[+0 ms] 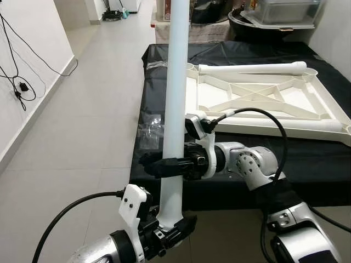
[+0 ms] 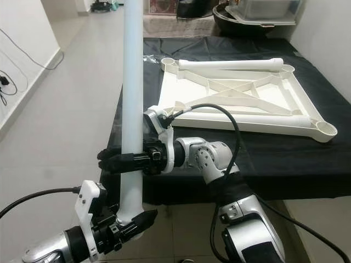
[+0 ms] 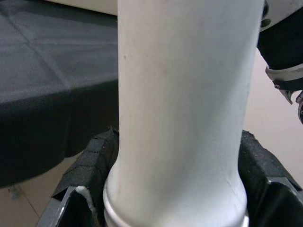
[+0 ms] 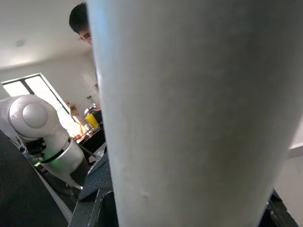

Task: Building children table

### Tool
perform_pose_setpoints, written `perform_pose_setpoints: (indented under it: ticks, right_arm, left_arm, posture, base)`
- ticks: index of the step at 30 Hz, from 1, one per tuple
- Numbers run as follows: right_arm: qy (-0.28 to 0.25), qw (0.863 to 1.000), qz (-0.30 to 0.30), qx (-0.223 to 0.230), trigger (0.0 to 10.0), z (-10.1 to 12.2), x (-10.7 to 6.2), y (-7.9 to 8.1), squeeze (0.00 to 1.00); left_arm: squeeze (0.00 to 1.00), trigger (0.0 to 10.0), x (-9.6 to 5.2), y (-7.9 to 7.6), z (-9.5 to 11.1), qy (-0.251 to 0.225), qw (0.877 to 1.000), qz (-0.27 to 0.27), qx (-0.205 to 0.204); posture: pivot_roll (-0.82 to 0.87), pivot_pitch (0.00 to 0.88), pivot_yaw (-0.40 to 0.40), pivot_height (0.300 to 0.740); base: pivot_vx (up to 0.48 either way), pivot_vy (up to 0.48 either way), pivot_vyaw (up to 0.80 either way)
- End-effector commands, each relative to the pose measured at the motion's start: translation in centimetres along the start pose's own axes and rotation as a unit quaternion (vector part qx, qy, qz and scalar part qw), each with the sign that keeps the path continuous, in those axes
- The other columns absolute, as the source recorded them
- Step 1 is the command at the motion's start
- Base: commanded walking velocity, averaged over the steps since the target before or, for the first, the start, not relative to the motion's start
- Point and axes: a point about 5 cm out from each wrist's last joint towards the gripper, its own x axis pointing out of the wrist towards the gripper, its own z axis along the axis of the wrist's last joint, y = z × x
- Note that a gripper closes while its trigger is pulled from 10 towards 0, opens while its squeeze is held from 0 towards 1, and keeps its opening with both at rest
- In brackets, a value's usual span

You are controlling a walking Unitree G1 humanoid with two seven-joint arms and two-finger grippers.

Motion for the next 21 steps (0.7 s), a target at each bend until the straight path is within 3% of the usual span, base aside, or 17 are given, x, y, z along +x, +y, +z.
perform_pose_setpoints:
  ticks: [1,7,8,14,18,19,21]
  right_arm:
    - [0.003,1.0,0.019,-0.004,0.0,0.2,0.4,0.3,0.0]
    - [0.006,1.0,0.019,-0.004,0.0,0.0,0.4,0.3,0.0]
    - [0.006,1.0,0.02,-0.004,0.0,0.0,0.4,0.3,0.0]
    - [0.006,1.0,0.02,-0.005,0.0,0.0,0.4,0.2,0.0]
    - [-0.006,1.0,-0.004,-0.027,0.0,1.0,-0.4,-0.2,0.0]
    - [-0.023,0.998,-0.029,-0.041,0.0,1.9,-1.1,-0.5,0.0]
    - [-0.035,0.997,-0.046,-0.05,0.0,2.5,-1.6,-0.7,0.0]
  left_arm:
    - [0.0,10.0,-0.2,0.0,-0.2,0.0,1.0,0.008,-0.008]
    - [0.0,10.0,-0.1,0.1,-0.7,0.018,0.999,0.016,-0.029]
    - [1.0,10.0,-0.2,0.2,-0.7,0.018,0.999,0.019,-0.027]
    - [1.0,10.0,-0.3,0.3,-0.7,0.017,0.999,0.014,-0.024]
    - [1.0,10.0,-0.4,0.2,-0.9,0.032,0.999,0.012,-0.003]
    - [0.0,10.0,-0.5,0.0,-1.1,0.039,0.999,0.006,0.001]
    - [0.0,10.0,-0.5,-0.1,-1.2,0.044,0.999,0.003,0.002]
  posture:
    - [0.02,0.132,0.01,0.74]
    - [0.02,0.131,0.013,0.74]
    - [0.02,0.13,0.011,0.74]
    - [0.02,0.126,0.011,0.74]
    - [0.02,0.116,0.009,0.74]
    - [0.02,0.116,0.009,0.74]
    - [0.02,0.116,0.009,0.74]
  base:
    - [0.0,0.0,0.0]
    - [0.0,0.0,0.0]
    - [0.0,0.0,0.0]
    - [0.0,0.0,0.0]
    - [0.0,0.0,0.0]
    - [0.0,0.0,0.0]
    - [0.0,0.0,0.0]
